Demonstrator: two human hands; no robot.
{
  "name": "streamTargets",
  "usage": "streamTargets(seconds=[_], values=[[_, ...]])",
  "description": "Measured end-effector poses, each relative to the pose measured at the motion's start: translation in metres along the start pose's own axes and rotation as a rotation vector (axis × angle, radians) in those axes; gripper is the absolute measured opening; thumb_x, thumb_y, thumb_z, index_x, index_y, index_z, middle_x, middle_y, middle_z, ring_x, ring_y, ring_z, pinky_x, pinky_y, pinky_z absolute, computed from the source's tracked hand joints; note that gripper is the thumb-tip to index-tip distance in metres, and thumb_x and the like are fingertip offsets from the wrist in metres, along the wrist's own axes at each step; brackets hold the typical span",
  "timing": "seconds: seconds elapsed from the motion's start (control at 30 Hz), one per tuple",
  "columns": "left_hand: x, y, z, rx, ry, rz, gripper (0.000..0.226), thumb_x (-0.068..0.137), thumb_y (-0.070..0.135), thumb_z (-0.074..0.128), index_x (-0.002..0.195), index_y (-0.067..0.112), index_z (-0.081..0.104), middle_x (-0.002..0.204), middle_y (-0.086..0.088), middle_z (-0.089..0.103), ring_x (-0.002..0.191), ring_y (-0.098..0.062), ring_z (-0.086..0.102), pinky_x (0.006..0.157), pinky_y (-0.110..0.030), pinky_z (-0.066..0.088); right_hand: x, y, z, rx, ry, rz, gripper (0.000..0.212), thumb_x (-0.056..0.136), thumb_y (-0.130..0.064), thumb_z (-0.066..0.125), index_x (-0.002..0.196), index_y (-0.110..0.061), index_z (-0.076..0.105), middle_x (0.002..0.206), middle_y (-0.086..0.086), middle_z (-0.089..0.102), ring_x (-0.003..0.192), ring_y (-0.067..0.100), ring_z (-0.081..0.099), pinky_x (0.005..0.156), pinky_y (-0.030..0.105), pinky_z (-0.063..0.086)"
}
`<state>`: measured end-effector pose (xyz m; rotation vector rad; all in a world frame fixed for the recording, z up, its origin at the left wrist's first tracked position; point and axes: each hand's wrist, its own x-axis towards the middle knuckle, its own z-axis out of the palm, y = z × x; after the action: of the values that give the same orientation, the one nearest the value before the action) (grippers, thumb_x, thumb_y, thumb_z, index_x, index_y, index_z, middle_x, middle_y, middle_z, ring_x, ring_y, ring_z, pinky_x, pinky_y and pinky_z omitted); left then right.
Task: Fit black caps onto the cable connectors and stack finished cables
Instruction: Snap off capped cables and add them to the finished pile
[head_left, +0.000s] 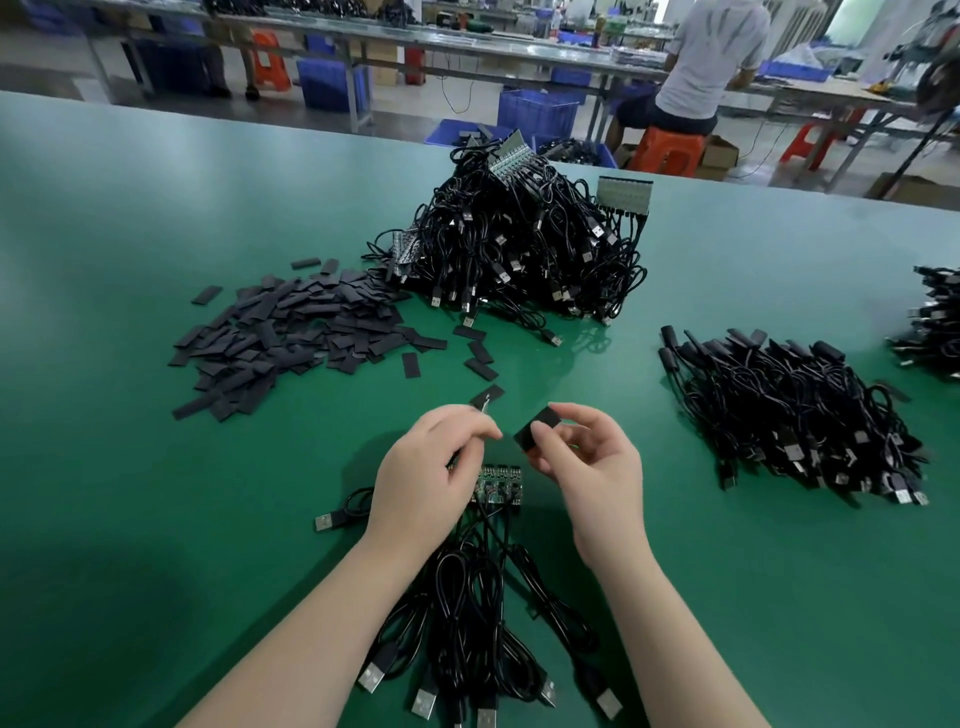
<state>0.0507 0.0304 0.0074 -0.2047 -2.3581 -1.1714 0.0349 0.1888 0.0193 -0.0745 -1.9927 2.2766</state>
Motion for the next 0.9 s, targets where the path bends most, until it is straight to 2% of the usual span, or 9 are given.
streamTargets(seconds=[0.1, 0.17, 0.23, 0.33, 0.43, 0.57, 0.77, 0.83, 0.9], values=[[-0.001, 0.002, 0.001, -0.02, -0.029, 0.026, 0.029, 0.089, 0.002, 0.062, 0.097, 0.026, 0.076, 0.11, 0.007, 0.067, 0.103, -0.002, 0.059, 0.084, -0.016, 0.047, -0.005, 0.0, -0.001, 0.01, -0.005, 0.005, 0.019, 0.086, -0.002, 0.073, 0.094, -0.019, 0.068, 0.065, -0.007, 0.063, 0.065, 0.012, 0.065, 0.067, 0.023, 0.055], [0.0, 0.005, 0.003, -0.012, -0.051, 0.025, 0.026, 0.089, 0.008, 0.065, 0.103, 0.027, 0.077, 0.111, 0.006, 0.067, 0.102, -0.004, 0.061, 0.085, -0.018, 0.048, -0.008, 0.001, 0.001, -0.027, -0.018, -0.001, 0.022, 0.086, -0.004, 0.073, 0.098, -0.021, 0.068, 0.066, -0.008, 0.062, 0.063, 0.013, 0.065, 0.068, 0.028, 0.057], [-0.001, 0.007, 0.004, -0.02, -0.061, 0.02, 0.023, 0.087, 0.016, 0.069, 0.106, 0.028, 0.076, 0.111, 0.009, 0.066, 0.096, -0.003, 0.062, 0.084, -0.019, 0.049, -0.009, 0.001, 0.003, -0.078, -0.019, -0.021, 0.026, 0.085, -0.008, 0.075, 0.101, -0.029, 0.07, 0.07, -0.007, 0.062, 0.065, 0.017, 0.063, 0.073, 0.039, 0.06], [-0.002, 0.007, 0.002, -0.097, -0.059, -0.039, 0.026, 0.081, 0.028, 0.074, 0.107, 0.033, 0.074, 0.112, 0.016, 0.064, 0.084, -0.004, 0.062, 0.079, -0.018, 0.05, -0.01, -0.001, 0.005, -0.108, -0.015, -0.045, 0.028, 0.084, -0.01, 0.076, 0.095, -0.036, 0.073, 0.073, -0.008, 0.064, 0.07, 0.021, 0.064, 0.08, 0.046, 0.06], [0.0, 0.005, 0.0, -0.125, -0.078, -0.088, 0.032, 0.077, 0.03, 0.08, 0.107, 0.039, 0.073, 0.115, 0.018, 0.063, 0.085, -0.005, 0.061, 0.081, -0.019, 0.05, -0.01, -0.004, 0.005, -0.09, -0.01, -0.036, 0.028, 0.084, -0.009, 0.076, 0.091, -0.037, 0.074, 0.07, -0.012, 0.064, 0.07, 0.017, 0.064, 0.08, 0.045, 0.061], [0.0, 0.005, 0.001, -0.116, -0.107, -0.095, 0.031, 0.077, 0.032, 0.081, 0.104, 0.043, 0.073, 0.115, 0.023, 0.061, 0.089, -0.001, 0.062, 0.081, -0.019, 0.051, -0.01, -0.007, 0.003, -0.082, 0.002, -0.059, 0.027, 0.083, -0.008, 0.076, 0.09, -0.034, 0.074, 0.071, -0.011, 0.064, 0.073, 0.019, 0.065, 0.081, 0.044, 0.06], [0.001, 0.002, 0.0, -0.102, -0.108, -0.079, 0.028, 0.085, 0.03, 0.073, 0.111, 0.04, 0.071, 0.116, 0.018, 0.063, 0.092, 0.003, 0.061, 0.083, -0.003, 0.04, -0.011, -0.008, -0.001, -0.081, -0.14, -0.065, 0.035, 0.084, -0.007, 0.076, 0.095, -0.041, 0.077, 0.072, -0.007, 0.067, 0.078, 0.018, 0.065, 0.082, 0.033, 0.057], [0.001, 0.002, -0.001, -0.113, -0.127, -0.066, 0.026, 0.086, 0.033, 0.07, 0.11, 0.042, 0.07, 0.116, 0.02, 0.062, 0.092, 0.004, 0.061, 0.083, -0.004, 0.041, -0.01, -0.009, -0.003, -0.091, -0.172, -0.065, 0.036, 0.083, -0.007, 0.077, 0.093, -0.041, 0.077, 0.075, -0.006, 0.07, 0.079, 0.016, 0.067, 0.08, 0.026, 0.058], [0.002, 0.001, 0.0, -0.1, -0.143, -0.044, 0.025, 0.085, 0.038, 0.065, 0.11, 0.041, 0.071, 0.115, 0.018, 0.064, 0.094, 0.002, 0.061, 0.084, -0.011, 0.045, -0.009, -0.011, -0.004, -0.105, -0.183, -0.075, 0.035, 0.082, -0.005, 0.078, 0.09, -0.039, 0.078, 0.077, -0.004, 0.072, 0.08, 0.014, 0.069, 0.076, 0.02, 0.056]])
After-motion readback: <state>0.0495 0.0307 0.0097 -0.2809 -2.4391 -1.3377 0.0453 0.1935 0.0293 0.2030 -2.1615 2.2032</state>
